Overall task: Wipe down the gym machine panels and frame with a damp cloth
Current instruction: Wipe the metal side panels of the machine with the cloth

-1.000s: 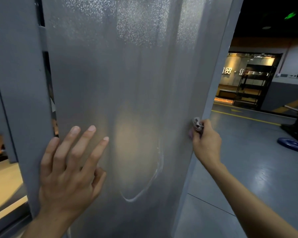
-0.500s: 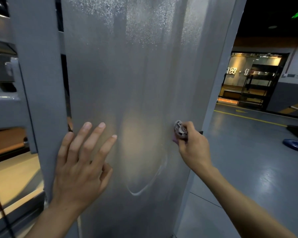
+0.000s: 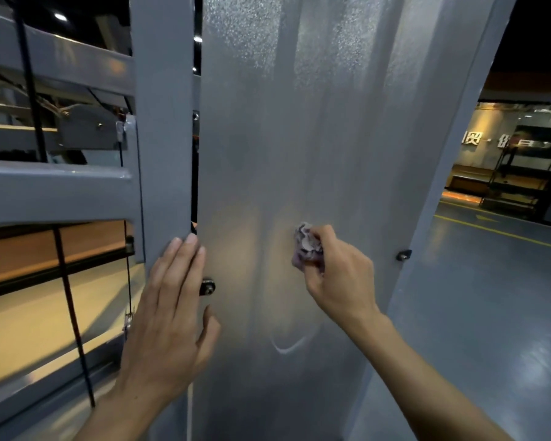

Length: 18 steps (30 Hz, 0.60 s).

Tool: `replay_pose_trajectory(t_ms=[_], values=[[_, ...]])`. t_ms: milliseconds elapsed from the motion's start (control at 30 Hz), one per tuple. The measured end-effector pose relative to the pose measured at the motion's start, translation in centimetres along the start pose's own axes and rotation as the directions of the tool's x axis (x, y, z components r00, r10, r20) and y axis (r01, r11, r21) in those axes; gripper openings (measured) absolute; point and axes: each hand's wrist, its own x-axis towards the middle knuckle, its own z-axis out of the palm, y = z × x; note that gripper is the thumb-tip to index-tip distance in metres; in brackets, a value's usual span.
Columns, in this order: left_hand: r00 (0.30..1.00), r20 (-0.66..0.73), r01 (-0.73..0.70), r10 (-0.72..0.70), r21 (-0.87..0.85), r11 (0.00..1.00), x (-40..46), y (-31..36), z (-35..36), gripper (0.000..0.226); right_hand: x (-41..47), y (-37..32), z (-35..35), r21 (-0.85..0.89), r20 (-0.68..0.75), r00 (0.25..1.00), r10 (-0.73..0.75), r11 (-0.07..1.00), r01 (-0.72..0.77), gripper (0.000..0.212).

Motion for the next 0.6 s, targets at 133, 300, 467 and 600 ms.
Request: replay_pose_trajectory(t_ms=[133,300,467,600], values=[[0.999,0.028,0.025,-0.025,0.001,1.0,-0.7,-0.2,-0.4,0.082,-0.2,0.3,-0.1,0.092,-0.085,0.976,0.2,0.977,-0.192,0.029],[0.998,0.064,-0.004,0.0,0.054,0.999,-1.4,-0.7,-0.5,0.08,-0.3,-7.0,2.3,0.243,-0.086,0.996,0.037,0.97,-0.015,0.027],[0.998,0.069,0.002,-0.006,0.059,0.998,-1.5,-0.7,-0.2,0.08,-0.9,-4.1,1.5,0.098,-0.079,0.995,0.052,0.994,-0.044,0.027],[0.997,0.073,0.018,-0.02,0.031,0.999,-1.6,-0.6,-0.4,0.077,-1.7,-3.6,1.5,0.193,-0.045,0.977,0.208,0.961,-0.196,0.021]])
